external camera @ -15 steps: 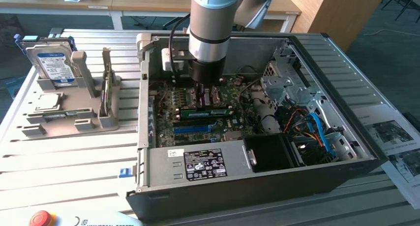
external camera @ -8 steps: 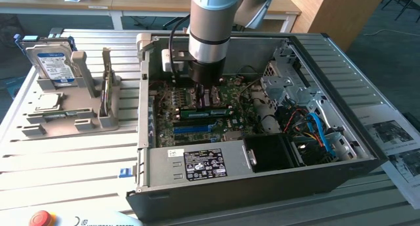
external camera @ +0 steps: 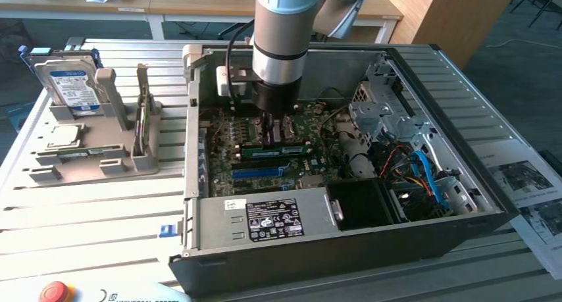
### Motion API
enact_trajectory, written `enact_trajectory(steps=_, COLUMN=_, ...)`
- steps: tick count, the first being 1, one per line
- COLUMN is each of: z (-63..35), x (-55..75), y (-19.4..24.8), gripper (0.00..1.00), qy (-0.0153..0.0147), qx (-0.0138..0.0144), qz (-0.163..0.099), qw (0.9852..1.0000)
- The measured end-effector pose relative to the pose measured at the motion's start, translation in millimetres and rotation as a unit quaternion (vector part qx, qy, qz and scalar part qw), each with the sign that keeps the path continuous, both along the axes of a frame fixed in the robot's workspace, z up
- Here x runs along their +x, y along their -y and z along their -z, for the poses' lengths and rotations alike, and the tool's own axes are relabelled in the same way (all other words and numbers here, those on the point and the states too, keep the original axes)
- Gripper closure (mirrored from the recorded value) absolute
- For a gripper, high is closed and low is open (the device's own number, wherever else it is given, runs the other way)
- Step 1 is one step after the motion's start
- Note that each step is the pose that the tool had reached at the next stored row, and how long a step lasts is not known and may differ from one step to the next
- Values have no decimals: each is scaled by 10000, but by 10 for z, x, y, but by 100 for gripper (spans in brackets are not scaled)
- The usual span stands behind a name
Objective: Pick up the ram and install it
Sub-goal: 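Press down the ram until it locks into place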
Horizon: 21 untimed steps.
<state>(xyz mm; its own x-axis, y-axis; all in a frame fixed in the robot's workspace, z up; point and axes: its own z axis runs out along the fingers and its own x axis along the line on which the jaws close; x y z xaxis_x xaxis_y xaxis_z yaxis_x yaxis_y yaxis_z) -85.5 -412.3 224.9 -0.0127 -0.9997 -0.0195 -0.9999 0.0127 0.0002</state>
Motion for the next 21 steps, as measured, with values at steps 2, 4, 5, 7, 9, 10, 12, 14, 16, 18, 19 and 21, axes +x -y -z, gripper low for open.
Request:
enact_trajectory(steps=2, z=1, x=0, y=0, gripper=90, qy=0, qx=0, qz=0, qw=10000)
enact_trajectory(steps=4, z=-3, x=0, y=-1, gripper=90, qy=2, qx=3, qz=0, qw=10000)
enact_trajectory(steps=5, z=-11, x=1, y=-2, gripper=90, qy=4, qx=6, qz=0, qw=10000)
enact_trajectory(steps=7, z=-45, x=0, y=0, gripper=90, qy=1, qx=0, qz=0, qw=10000)
enact_trajectory(steps=9, z=-78, x=0, y=0, gripper=90, qy=1, qx=1, qz=0, qw=10000)
enact_trajectory(steps=10, z=-90, x=0, y=0, gripper=90, qy=1, qx=1, qz=0, qw=10000)
enact_trajectory(steps=12, z=-90, x=0, y=-1, gripper=90, qy=1, qx=1, qz=0, qw=10000)
enact_trajectory(steps=14, z=-90, x=0, y=0, gripper=90, qy=1, qx=2, qz=0, qw=10000)
enact_trajectory(steps=16, z=-92, x=-17, y=0, gripper=90, qy=0, qx=0, qz=0, qw=10000)
enact_trajectory(steps=18, z=-91, x=-58, y=0, gripper=90, qy=2, qx=1, qz=0, qw=10000)
enact_trajectory(steps=19, z=-91, x=-81, y=0, gripper=90, qy=4, qx=1, qz=0, qw=10000)
enact_trajectory(steps=21, z=-91, x=-127, y=0, gripper=90, qy=8, qx=1, qz=0, qw=10000)
